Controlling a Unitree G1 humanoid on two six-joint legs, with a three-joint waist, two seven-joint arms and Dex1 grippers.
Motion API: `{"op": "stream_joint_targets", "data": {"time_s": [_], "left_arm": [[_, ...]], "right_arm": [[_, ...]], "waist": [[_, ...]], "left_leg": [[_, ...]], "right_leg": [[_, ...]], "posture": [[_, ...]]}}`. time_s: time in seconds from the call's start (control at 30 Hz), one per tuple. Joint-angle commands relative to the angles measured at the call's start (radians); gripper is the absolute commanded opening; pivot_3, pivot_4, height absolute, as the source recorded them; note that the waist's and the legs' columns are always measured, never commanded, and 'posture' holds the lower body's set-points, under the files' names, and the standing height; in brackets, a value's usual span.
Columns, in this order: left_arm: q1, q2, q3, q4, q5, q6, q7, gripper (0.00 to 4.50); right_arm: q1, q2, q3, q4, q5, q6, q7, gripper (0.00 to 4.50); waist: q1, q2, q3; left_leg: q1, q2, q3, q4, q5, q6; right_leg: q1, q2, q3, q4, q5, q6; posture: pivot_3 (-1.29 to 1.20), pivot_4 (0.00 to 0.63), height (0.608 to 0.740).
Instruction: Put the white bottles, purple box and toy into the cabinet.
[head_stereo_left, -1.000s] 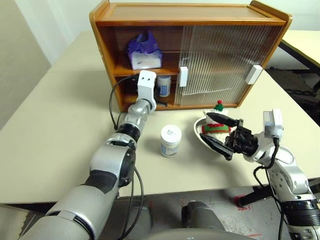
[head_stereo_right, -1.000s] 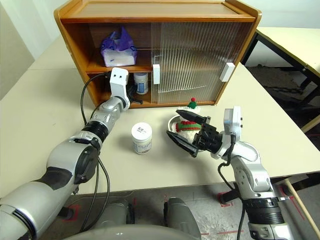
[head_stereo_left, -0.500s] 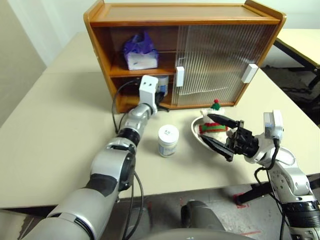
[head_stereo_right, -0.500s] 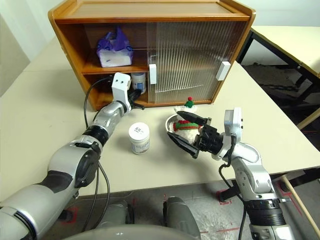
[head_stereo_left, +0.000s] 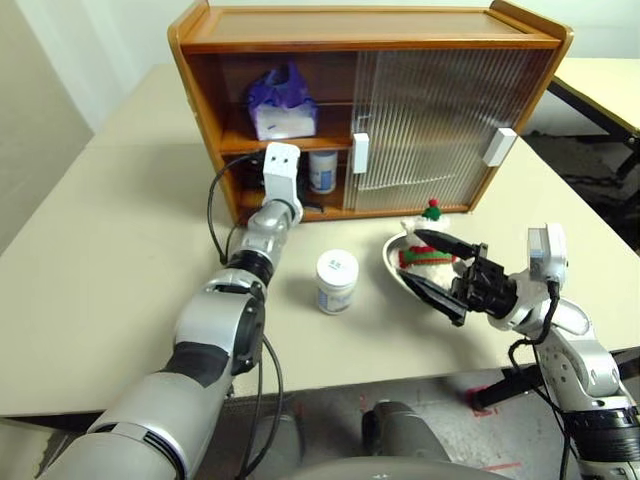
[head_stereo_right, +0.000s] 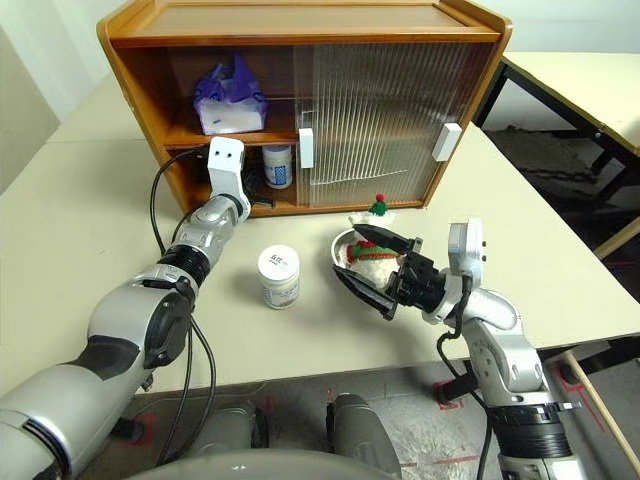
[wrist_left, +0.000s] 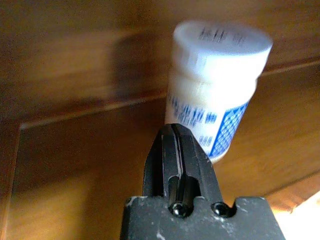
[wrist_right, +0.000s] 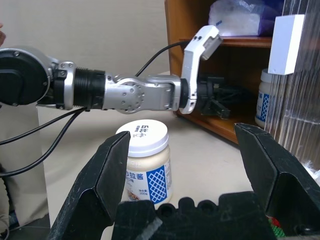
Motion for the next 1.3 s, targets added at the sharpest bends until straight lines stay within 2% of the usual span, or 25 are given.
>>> {"op": "stream_joint_targets", "data": {"time_s": [0.03,0.53,0.73,0.83,0.93,1.03,1.1,1.17,1.27,1.3], "left_arm": [[-0.017,-0.009,-0.023,0.036,0.032,0.007,-0.017,0.01],[-0.01,-0.026,-0.023,0.023,0.027,-0.036,-0.186,0.01],[0.1,0.016,-0.006,-0.087,-0.021,-0.085,-0.305,0.01],[0.217,0.068,-0.005,-0.246,-0.057,-0.069,-0.389,0.01],[0.338,0.122,-0.014,-0.44,-0.1,-0.016,-0.479,0.54],[0.467,0.201,-0.036,-0.642,-0.153,0.054,-0.62,1.69],[0.56,0.295,-0.039,-0.76,-0.205,0.101,-0.756,2.45],[0.638,0.38,-0.06,-0.846,-0.238,0.12,-0.889,3.24],[0.706,0.441,-0.095,-0.932,-0.272,0.146,-1.001,4.47],[0.736,0.46,-0.112,-0.97,-0.282,0.156,-1.04,4.47]], "right_arm": [[0.018,-0.006,0.001,-0.024,0.0,0.005,-0.01,4.5],[0.028,-0.016,-0.005,-0.042,0.005,0.012,-0.028,4.5],[0.009,-0.013,-0.005,-0.019,0.006,0.007,-0.022,4.5],[-0.008,-0.017,-0.009,0.004,0.008,0.004,-0.009,4.5],[-0.02,-0.022,-0.013,0.021,0.01,0.004,0.004,4.5],[-0.028,-0.033,-0.02,0.038,0.016,0.005,0.024,4.5],[-0.03,-0.048,-0.027,0.049,0.023,0.008,0.047,4.5],[-0.035,-0.059,-0.033,0.063,0.029,0.009,0.063,4.5],[-0.043,-0.063,-0.036,0.076,0.032,0.009,0.072,4.5],[-0.045,-0.064,-0.036,0.08,0.03,0.009,0.076,4.5]], "waist": [[-0.001,0.0,0.0],[-0.004,0.0,0.0],[-0.004,0.0,0.0],[-0.004,0.0,0.0],[-0.003,0.0,0.0],[0.0,0.0,0.0],[-0.001,0.0,0.0],[-0.001,0.001,0.0],[0.003,0.002,0.001],[0.006,0.002,0.001]], "left_leg": [[0.0,0.0,0.0,0.0,0.0,0.0],[0.0,0.0,0.0,0.0,0.0,0.0],[0.0,0.0,0.0,0.0,0.0,0.0],[0.001,0.001,0.0,0.0,0.001,0.001],[0.001,0.006,0.001,0.0,0.001,0.001],[0.001,0.007,0.001,0.0,0.001,0.002],[0.002,0.007,0.002,0.0,0.001,0.002],[0.002,0.008,0.002,0.0,0.001,0.003],[0.003,0.01,0.003,0.0,0.002,0.003],[0.003,0.01,0.002,0.0,0.002,0.003]], "right_leg": [[0.0,0.0,0.0,0.0,0.0,0.0],[0.0,0.0,0.0,0.0,0.0,0.001],[0.0,0.0,0.001,0.0,0.0,0.0],[0.0,0.0,0.001,0.0,0.0,-0.001],[0.0,0.001,0.001,0.001,0.002,-0.003],[0.0,0.001,0.001,0.001,0.002,-0.004],[0.0,0.0,0.001,0.001,0.002,-0.004],[0.001,0.001,0.0,0.001,0.001,-0.006],[0.001,0.0,-0.001,0.001,0.0,-0.007],[0.001,0.0,-0.002,0.001,0.0,-0.007]], "posture": [[0.01,0.0,0.74],[0.02,0.0,0.74],[0.04,0.0,0.74],[0.05,0.0,0.74],[0.06,0.0,0.74],[0.06,0.0,0.74],[0.06,0.0,0.74],[0.07,0.0,0.74],[0.08,0.0,0.74],[0.08,0.0,0.74]]}}
